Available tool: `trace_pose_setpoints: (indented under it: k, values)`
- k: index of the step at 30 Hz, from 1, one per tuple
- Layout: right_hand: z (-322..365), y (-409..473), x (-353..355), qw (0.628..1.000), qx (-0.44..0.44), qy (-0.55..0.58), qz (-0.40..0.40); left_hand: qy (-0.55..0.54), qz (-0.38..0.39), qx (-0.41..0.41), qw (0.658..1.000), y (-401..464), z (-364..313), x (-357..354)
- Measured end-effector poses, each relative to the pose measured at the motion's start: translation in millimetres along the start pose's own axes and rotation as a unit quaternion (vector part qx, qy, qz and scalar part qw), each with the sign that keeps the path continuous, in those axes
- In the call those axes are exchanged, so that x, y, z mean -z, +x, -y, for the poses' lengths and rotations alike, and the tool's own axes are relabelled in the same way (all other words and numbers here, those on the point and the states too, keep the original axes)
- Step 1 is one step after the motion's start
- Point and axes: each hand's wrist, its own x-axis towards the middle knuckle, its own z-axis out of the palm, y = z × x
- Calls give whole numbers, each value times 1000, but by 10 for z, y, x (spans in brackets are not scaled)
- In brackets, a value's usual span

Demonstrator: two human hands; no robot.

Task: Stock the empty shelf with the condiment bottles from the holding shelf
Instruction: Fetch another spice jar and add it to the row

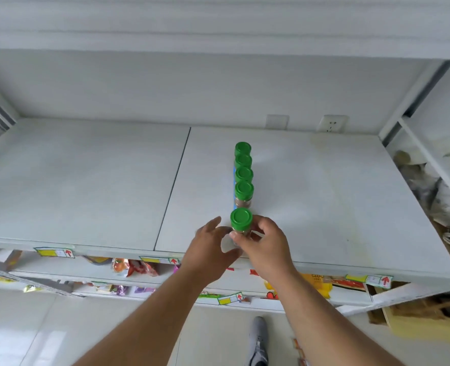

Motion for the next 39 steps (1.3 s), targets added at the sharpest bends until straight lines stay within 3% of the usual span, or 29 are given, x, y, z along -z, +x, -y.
trace_pose_setpoints:
  k: [15,21,24,32,39]
  values:
    - [-318,-22,34,999,-34,-3,21,1,18,17,1000,-45,156,8]
    - [-353,-241,143,998,-53,-9,-12,-155,-39,62,985,-195,130,-11]
    - [-343,-236,102,998,-61,-24,-14,-214,-29,68,974,-207,43,-73]
    - [-285,-197,-19,997,-72,-10,28,-231,12,13,973,-157,-33,-169]
    - [-235,-29,-40,997,-76,2,27,-225,15,16,974,56,-18,-180]
